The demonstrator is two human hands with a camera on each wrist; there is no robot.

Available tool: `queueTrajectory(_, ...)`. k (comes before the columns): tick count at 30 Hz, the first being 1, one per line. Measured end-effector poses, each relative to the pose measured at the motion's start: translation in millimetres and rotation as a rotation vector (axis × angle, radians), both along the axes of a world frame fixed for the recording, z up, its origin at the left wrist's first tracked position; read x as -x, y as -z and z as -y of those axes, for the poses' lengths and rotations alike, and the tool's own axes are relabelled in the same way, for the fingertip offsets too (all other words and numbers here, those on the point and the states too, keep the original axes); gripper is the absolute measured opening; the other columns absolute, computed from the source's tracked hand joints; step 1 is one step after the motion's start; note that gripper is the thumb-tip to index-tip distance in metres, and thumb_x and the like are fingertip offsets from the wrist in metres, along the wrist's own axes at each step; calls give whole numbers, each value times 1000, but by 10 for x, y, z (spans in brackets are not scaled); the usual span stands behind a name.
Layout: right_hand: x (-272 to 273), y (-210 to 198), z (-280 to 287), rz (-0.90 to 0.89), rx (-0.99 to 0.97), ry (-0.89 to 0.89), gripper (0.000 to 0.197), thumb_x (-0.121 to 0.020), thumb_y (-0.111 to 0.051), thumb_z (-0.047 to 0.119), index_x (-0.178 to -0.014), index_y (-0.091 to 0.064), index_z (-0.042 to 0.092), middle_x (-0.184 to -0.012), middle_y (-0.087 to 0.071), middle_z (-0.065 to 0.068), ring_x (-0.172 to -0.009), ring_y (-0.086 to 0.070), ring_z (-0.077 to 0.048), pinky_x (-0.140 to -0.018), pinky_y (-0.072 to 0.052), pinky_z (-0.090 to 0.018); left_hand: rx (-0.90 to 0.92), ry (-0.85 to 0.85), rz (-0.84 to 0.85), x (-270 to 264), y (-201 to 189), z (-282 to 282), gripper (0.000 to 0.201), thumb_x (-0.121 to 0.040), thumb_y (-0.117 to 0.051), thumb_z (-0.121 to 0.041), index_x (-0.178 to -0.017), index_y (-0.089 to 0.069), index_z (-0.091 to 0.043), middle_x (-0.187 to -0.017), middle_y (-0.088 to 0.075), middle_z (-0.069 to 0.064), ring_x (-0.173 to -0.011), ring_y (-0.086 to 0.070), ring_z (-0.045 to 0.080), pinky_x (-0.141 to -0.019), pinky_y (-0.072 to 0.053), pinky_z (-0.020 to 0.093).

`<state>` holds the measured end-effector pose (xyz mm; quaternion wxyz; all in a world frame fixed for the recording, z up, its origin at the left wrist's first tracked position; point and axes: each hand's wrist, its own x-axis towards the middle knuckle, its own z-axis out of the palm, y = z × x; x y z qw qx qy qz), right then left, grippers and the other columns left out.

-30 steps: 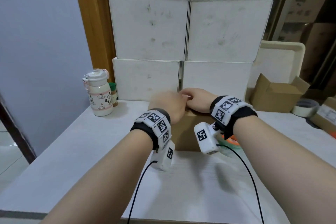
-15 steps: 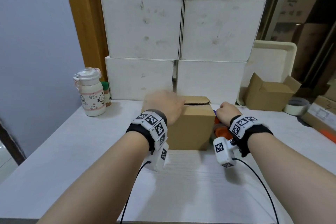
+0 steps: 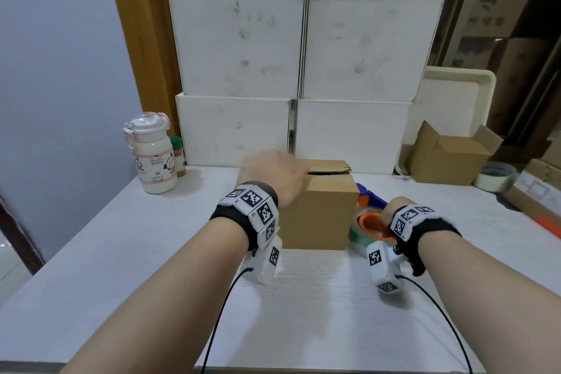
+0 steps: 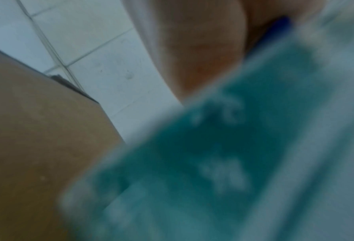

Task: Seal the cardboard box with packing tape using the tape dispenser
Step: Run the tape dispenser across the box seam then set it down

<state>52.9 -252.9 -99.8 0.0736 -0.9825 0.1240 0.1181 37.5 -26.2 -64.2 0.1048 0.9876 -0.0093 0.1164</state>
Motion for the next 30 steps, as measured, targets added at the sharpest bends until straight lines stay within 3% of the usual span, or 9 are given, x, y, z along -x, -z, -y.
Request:
queueTrajectory(2,-38,-5,-17,100,-172,58,44,-81,-69,27,-60,-33,15,-63,-34,2,-54,-33,-8,-57,-38,-24,-2,-1,-1,3,-1,-1,54,-94,-20,-53,-136,-42,-27,-143,-40,1,-133,-33,21,-111,-21,36)
queueTrajectory(5,-130,-116,-33,190,-306,106,32,-81,-69,19,-63,-43,15,-74,-47,-6,-74,-48,-18,-74,-34,-26,-1,0,-9,14,-3,1,54,-94,-21,-53,-137,-42,-27,-143,-39,1,-134,-32,21,-111,-21,36)
queueTrajectory(7,-209,-226,-34,260,-279,92,11,-88,-60,14,-90,-63,4,-101,-61,-18,-97,-57,-29,-74,-34,-27,-2,2,-12,15,-9,2,54,-94,-21,-53,-137,-41,-27,-143,-39,1,-134,-32,21,-111,-21,36)
queueTrajectory(8,-254,-282,-46,330,-260,92,19,-90,-55,11,-102,-64,-1,-110,-63,-20,-101,-59,-33,-73,-36,-28,-2,2,-11,15,-11,0,54,-94,-20,-53,-137,-41,-27,-143,-39,1,-134,-33,21,-111,-22,36)
queueTrajectory(12,-365,-666,-87,579,-315,35,24,-88,-47,6,-102,-67,3,-88,-64,-16,-76,-52,-29,-66,-39,-29,-4,4,-9,20,-18,1,54,-94,-21,-53,-136,-42,-27,-143,-40,1,-133,-33,21,-111,-22,37)
queueTrajectory(20,-284,-1383,-490,800,-501,-196,48,-82,-43,-3,-124,-56,18,-92,-56,-3,-85,-53,-23,-73,-41,-30,10,25,-23,-5,-27,-19,50,-95,-24,-48,-133,-47,-25,-141,-41,0,-131,-35,22,-108,-24,37)
queueTrajectory(23,-248,-1412,-683,730,-505,-339,48,-81,-42,-5,-120,-57,18,-76,-54,1,-81,-54,-24,-70,-39,-29,63,55,-88,-37,-92,-58,47,-98,-23,-39,-135,-48,-25,-142,-42,1,-130,-37,23,-108,-26,36)
queueTrajectory(26,-234,-1279,-835,652,-480,-417,49,-81,-41,-6,-117,-60,21,-81,-60,-2,-79,-55,-24,-66,-39,-25,256,59,-127,-113,-161,-142,40,-98,-29,-28,-129,-54,-21,-136,-52,4,-129,-45,25,-109,-33,34)
queueTrajectory(30,-245,-1135,-958,603,-415,-454,54,-82,-41,-6,-122,-57,26,-104,-63,-7,-85,-58,-24,-72,-47,-30,939,102,-142,-106,-272,-316,36,-98,-40,-12,-130,-52,-5,-131,-57,10,-122,-52,25,-94,-45,27)
